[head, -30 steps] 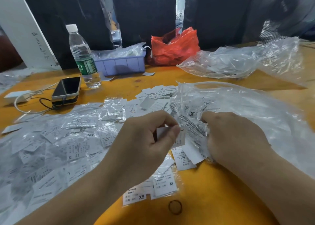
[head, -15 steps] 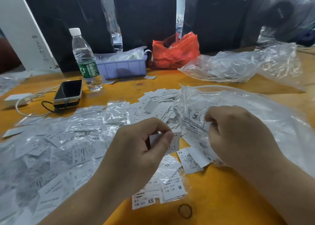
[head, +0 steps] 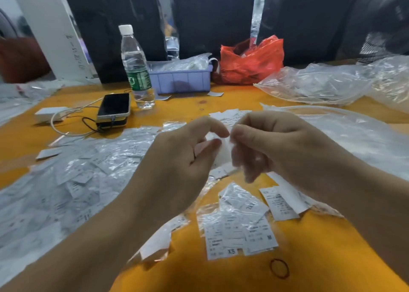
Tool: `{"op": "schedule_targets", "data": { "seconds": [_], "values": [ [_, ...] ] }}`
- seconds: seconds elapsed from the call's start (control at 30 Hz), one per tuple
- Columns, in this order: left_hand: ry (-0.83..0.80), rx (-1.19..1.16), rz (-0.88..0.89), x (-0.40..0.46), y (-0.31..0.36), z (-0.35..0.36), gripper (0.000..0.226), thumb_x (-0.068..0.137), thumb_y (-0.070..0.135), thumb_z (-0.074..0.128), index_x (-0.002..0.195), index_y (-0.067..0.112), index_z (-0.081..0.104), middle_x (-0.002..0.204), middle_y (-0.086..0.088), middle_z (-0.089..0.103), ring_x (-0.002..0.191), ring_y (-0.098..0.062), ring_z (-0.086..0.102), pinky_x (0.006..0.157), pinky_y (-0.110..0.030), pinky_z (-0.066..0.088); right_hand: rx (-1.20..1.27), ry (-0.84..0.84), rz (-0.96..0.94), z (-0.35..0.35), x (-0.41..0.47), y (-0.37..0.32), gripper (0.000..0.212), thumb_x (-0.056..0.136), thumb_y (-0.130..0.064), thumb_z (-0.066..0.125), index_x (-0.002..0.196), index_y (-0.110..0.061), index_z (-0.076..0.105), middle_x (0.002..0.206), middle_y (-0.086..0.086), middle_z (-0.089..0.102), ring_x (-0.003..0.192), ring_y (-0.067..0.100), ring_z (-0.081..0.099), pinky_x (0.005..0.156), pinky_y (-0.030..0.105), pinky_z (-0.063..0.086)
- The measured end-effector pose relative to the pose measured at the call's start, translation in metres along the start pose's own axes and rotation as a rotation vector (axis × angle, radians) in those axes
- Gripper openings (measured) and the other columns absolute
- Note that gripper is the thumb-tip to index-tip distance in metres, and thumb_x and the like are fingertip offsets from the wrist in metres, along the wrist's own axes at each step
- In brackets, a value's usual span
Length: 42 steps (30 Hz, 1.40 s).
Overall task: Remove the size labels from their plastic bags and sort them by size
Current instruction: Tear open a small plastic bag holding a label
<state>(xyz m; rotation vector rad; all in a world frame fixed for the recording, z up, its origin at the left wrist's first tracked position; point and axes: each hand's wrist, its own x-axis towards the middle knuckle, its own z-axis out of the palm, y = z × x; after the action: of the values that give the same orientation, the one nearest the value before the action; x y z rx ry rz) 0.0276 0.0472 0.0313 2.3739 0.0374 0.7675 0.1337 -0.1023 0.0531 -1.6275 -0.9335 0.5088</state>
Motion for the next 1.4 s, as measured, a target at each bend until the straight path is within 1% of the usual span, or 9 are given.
{"op": "schedule_targets", "data": {
  "seconds": [0.2, 0.3, 0.47, 0.57, 0.77, 0.83, 0.93, 1.23, 1.4],
  "values": [
    [0.035, -0.198, -0.093, -0.008, -0.013, -0.016, 0.020, 0.096, 0.027, 0.058, 0.108, 0.042, 0.057, 0.076, 0.004, 0.065, 0.063, -0.011, 0.063, 0.052, -0.023, 0.051, 0.104, -0.076, 0.076, 0.023, 0.025, 0.004, 0.010, 0.096, -0.021, 0.056, 0.098, -0.012, 0.061, 0.048, -0.003, 0.037, 0.038, 0.007, 0.032, 0.038, 0.023, 0.034],
    [0.014, -0.132, -0.006, -0.008, -0.010, -0.018, 0.023, 0.095, 0.030, 0.055, 0.113, 0.044, 0.057, 0.073, 0.006, 0.063, 0.055, -0.003, 0.059, 0.047, -0.012, 0.044, 0.161, -0.084, 0.109, 0.022, 0.021, 0.012, 0.020, 0.092, -0.025, 0.058, 0.108, -0.012, 0.059, 0.044, -0.008, 0.034, 0.039, 0.008, 0.026, 0.038, 0.021, 0.030],
    [-0.038, -0.037, 0.063, -0.010, -0.007, -0.015, 0.025, 0.095, 0.028, 0.059, 0.115, 0.044, 0.058, 0.069, 0.007, 0.059, 0.051, -0.001, 0.053, 0.044, -0.004, 0.033, 0.284, -0.067, 0.124, 0.018, 0.015, 0.014, 0.034, 0.082, -0.031, 0.062, 0.110, -0.011, 0.062, 0.071, 0.031, 0.036, 0.065, 0.036, 0.011, 0.039, 0.024, 0.030],
    [-0.030, 0.015, 0.113, -0.010, -0.005, -0.015, 0.020, 0.093, 0.033, 0.058, 0.110, 0.043, 0.059, 0.066, 0.008, 0.061, 0.051, -0.003, 0.054, 0.043, -0.004, 0.032, 0.387, -0.094, 0.149, 0.017, 0.011, 0.015, 0.034, 0.081, -0.029, 0.060, 0.107, -0.007, 0.063, 0.075, 0.017, 0.037, 0.052, 0.024, 0.015, 0.038, 0.022, 0.032],
    [0.003, -0.065, 0.011, -0.010, -0.002, -0.009, 0.006, 0.089, 0.032, 0.063, 0.085, 0.034, 0.067, 0.071, 0.014, 0.068, 0.070, 0.001, 0.064, 0.053, -0.010, 0.047, 0.493, -0.129, 0.150, 0.019, 0.010, 0.023, 0.032, 0.088, -0.036, 0.055, 0.100, -0.006, 0.061, 0.048, -0.004, 0.043, 0.040, 0.010, 0.032, 0.041, 0.023, 0.037],
    [0.013, -0.151, -0.102, -0.009, -0.003, -0.009, 0.006, 0.089, 0.031, 0.067, 0.085, 0.034, 0.068, 0.075, 0.013, 0.069, 0.072, -0.007, 0.065, 0.056, -0.022, 0.052, 0.384, -0.118, 0.117, 0.018, 0.013, 0.027, 0.048, 0.091, -0.051, 0.051, 0.107, -0.006, 0.061, 0.051, -0.001, 0.048, 0.043, 0.013, 0.039, 0.046, 0.027, 0.040],
    [0.036, -0.282, -0.229, -0.006, -0.004, -0.013, 0.010, 0.089, 0.028, 0.068, 0.080, 0.031, 0.071, 0.073, 0.016, 0.070, 0.071, 0.001, 0.065, 0.050, -0.013, 0.047, 0.051, -0.031, 0.002, 0.017, 0.013, 0.029, 0.069, 0.082, -0.070, 0.039, 0.104, -0.011, 0.068, 0.069, 0.006, 0.057, 0.061, 0.025, 0.051, 0.061, 0.038, 0.042],
    [-0.006, -0.344, -0.344, -0.001, -0.007, -0.019, 0.008, 0.088, 0.028, 0.067, 0.081, 0.026, 0.070, 0.056, 0.015, 0.063, 0.046, 0.003, 0.056, 0.041, -0.008, 0.036, -0.100, 0.027, -0.122, 0.019, 0.010, 0.026, 0.015, 0.085, -0.030, 0.070, 0.078, -0.018, 0.075, 0.061, 0.001, 0.057, 0.057, 0.014, 0.052, 0.059, 0.028, 0.046],
    [0.014, -0.359, -0.395, 0.000, -0.012, -0.023, 0.005, 0.089, 0.027, 0.067, 0.085, 0.028, 0.070, 0.054, 0.015, 0.062, 0.042, 0.001, 0.055, 0.041, -0.006, 0.035, 0.069, 0.046, -0.040, 0.016, 0.009, 0.023, 0.031, 0.066, -0.045, 0.068, 0.076, -0.017, 0.078, 0.062, -0.006, 0.060, 0.057, 0.011, 0.054, 0.053, 0.023, 0.048]
  ]
}}
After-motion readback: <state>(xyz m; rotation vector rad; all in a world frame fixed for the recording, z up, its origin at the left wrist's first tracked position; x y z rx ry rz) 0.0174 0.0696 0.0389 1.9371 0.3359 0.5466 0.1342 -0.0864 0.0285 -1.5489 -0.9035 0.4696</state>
